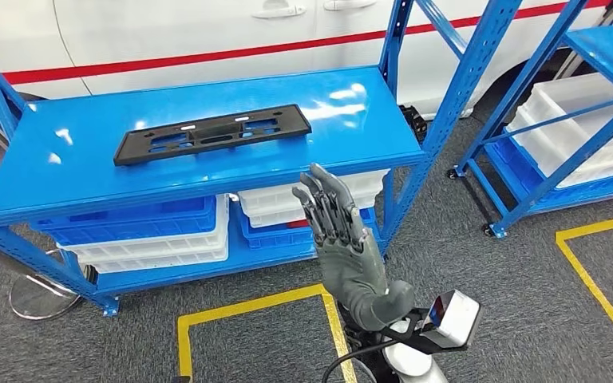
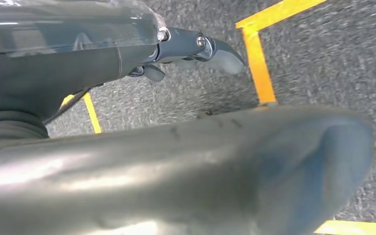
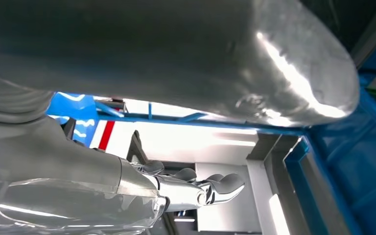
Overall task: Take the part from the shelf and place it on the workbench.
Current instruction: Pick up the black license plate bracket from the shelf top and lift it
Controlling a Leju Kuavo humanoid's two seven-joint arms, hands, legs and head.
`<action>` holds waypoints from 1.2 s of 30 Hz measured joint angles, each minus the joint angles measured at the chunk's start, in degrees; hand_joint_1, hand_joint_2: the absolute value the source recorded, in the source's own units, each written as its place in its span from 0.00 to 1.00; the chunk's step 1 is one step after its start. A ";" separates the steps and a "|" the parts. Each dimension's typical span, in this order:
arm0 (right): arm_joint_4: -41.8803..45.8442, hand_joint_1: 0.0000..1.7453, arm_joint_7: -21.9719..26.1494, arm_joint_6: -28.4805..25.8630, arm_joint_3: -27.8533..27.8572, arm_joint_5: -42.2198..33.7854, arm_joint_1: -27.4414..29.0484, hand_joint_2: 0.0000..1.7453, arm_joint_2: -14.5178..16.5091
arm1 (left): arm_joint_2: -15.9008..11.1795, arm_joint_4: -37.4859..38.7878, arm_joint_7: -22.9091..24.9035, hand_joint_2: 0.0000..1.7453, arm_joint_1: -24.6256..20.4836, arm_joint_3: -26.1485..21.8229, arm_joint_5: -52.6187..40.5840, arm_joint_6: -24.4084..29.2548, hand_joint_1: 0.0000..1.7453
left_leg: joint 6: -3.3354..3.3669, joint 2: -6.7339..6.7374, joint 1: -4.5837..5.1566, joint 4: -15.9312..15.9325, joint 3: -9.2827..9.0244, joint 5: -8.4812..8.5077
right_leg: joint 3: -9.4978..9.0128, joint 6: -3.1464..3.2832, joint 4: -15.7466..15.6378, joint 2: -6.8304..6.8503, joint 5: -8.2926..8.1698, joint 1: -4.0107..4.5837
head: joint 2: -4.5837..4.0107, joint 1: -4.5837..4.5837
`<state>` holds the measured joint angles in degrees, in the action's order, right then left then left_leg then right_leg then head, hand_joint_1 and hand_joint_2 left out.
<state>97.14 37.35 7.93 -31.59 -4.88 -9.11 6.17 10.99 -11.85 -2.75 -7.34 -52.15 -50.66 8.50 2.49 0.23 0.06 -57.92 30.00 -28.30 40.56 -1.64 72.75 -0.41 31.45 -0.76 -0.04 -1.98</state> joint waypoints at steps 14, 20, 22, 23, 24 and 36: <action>-0.20 0.00 -0.02 -0.08 -0.19 -0.53 0.11 0.00 -0.12 | 0.28 0.22 -0.50 0.00 -0.03 -0.01 0.02 0.40 0.00 | -2.30 0.11 0.24 -9.93 -1.39 -3.99 | -6.91 4.41 -16.45 -0.02 -7.76 1.60 | 0.01 -0.37; -0.43 0.00 -0.02 -0.16 -0.23 -0.51 0.34 0.00 -0.15 | 0.14 0.28 -0.51 0.00 0.87 -0.03 -0.15 0.50 0.00 | -4.42 0.13 -1.49 -7.02 6.82 -4.00 | -13.32 2.96 -16.02 -0.81 -2.39 0.45 | 0.00 -0.47; -0.67 0.00 0.00 -0.17 -0.27 -0.39 0.50 0.00 -0.24 | 0.14 0.45 -0.61 0.00 1.01 -0.03 -0.17 0.37 0.00 | -4.17 0.17 -1.56 -2.81 7.32 3.63 | -14.48 2.11 -14.96 -1.00 -0.40 0.19 | 0.00 -0.53; -0.76 0.00 0.03 -0.19 -0.29 -0.30 0.57 0.00 -0.30 | 0.14 0.54 -0.66 0.00 0.97 -0.02 -0.19 0.34 0.00 | -3.73 0.14 -1.39 -2.19 7.53 5.77 | -14.62 1.68 -14.66 -1.06 0.34 0.09 | 0.00 -0.49; -0.79 0.00 0.09 -0.21 -0.32 -0.22 0.58 0.00 -0.34 | 0.09 0.56 -0.73 0.00 0.81 -0.03 -0.21 0.35 0.00 | -3.10 0.08 -1.04 -2.44 7.58 5.45 | -14.73 1.22 -14.48 -1.10 0.87 -0.11 | 0.00 -0.41; -0.39 0.00 0.25 -0.87 -0.34 0.35 0.82 0.00 -0.76 | -0.07 0.56 -0.61 0.00 -0.13 0.01 -1.01 0.25 0.00 | -1.11 -0.20 -0.53 -1.54 2.79 1.36 | -5.26 1.04 -8.14 0.34 -4.05 0.05 | -0.01 -0.22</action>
<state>96.75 37.60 7.06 -31.93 -4.53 -8.28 5.41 10.93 -11.28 -3.36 -7.47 -52.15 -51.67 8.75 1.38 0.03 -0.47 -59.46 32.79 -26.94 35.30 -0.60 64.61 -0.07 27.40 -0.71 -0.05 -2.20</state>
